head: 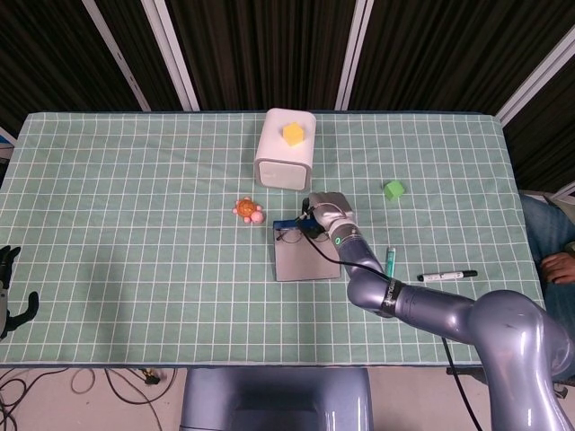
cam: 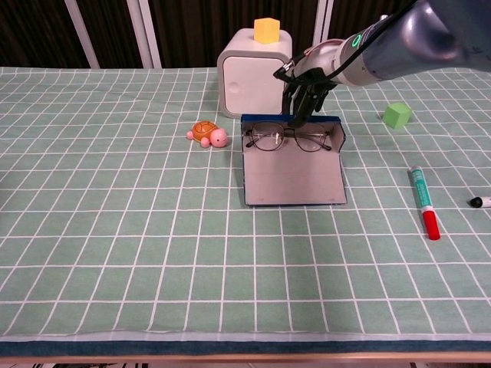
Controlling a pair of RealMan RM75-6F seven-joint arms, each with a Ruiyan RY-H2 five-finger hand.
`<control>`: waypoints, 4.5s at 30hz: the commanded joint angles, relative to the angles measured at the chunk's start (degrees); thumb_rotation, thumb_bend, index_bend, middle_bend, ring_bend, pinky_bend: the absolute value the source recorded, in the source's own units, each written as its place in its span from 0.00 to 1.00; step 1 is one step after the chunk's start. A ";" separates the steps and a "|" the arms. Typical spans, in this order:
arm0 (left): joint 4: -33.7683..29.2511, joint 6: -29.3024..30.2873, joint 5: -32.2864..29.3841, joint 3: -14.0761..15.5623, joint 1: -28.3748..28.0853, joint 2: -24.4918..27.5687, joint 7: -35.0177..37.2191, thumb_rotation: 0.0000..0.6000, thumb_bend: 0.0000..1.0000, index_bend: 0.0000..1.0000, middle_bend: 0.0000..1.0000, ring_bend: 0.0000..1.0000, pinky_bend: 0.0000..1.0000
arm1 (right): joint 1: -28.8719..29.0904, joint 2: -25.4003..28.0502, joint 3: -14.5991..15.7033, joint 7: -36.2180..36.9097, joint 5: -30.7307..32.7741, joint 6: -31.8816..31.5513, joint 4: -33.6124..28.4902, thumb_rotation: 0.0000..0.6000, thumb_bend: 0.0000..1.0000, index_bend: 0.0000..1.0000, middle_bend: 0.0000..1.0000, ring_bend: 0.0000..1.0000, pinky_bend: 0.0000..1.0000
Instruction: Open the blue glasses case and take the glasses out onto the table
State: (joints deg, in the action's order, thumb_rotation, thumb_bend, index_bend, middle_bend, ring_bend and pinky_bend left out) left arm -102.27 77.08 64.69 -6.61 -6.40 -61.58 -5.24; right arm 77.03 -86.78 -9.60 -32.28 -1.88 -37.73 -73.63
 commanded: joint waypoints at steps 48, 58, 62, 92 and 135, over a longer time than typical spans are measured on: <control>-0.07 0.23 0.37 0.16 0.09 -0.05 -0.06 1.00 0.46 0.03 0.00 0.00 0.00 | -2.85 2.20 -1.91 0.02 -2.29 -7.12 -5.01 1.00 0.47 0.56 0.43 0.33 0.21; -0.07 0.33 0.42 0.15 0.11 -0.05 -0.07 1.00 0.46 0.03 0.00 0.00 0.00 | -2.62 1.31 -2.00 -0.98 -0.56 -5.10 -1.22 1.00 0.47 0.57 0.43 0.33 0.21; -0.06 0.30 0.41 0.13 0.10 -0.05 -0.03 1.00 0.46 0.03 0.00 0.00 0.00 | -2.94 1.63 -2.25 -0.79 0.00 -4.42 0.34 1.00 0.47 0.57 0.43 0.33 0.21; 0.02 1.12 0.60 0.09 0.17 -0.43 -1.00 1.00 0.46 0.03 0.00 0.00 0.00 | -8.55 19.81 3.77 -2.36 1.27 1.83 -1.49 1.00 0.47 0.57 0.41 0.30 0.21; 0.52 1.43 1.44 0.21 0.16 -0.81 -1.40 1.00 0.46 0.03 0.00 0.00 0.00 | -16.17 29.03 2.03 14.55 -19.17 -6.53 -13.51 1.00 0.21 0.26 0.10 0.06 0.21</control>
State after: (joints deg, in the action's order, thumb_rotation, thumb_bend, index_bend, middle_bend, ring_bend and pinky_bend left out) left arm -101.78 78.48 66.10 -6.42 -6.24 -62.37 -6.62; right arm 64.54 -62.22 -4.75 -22.09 -13.78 -39.97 -81.12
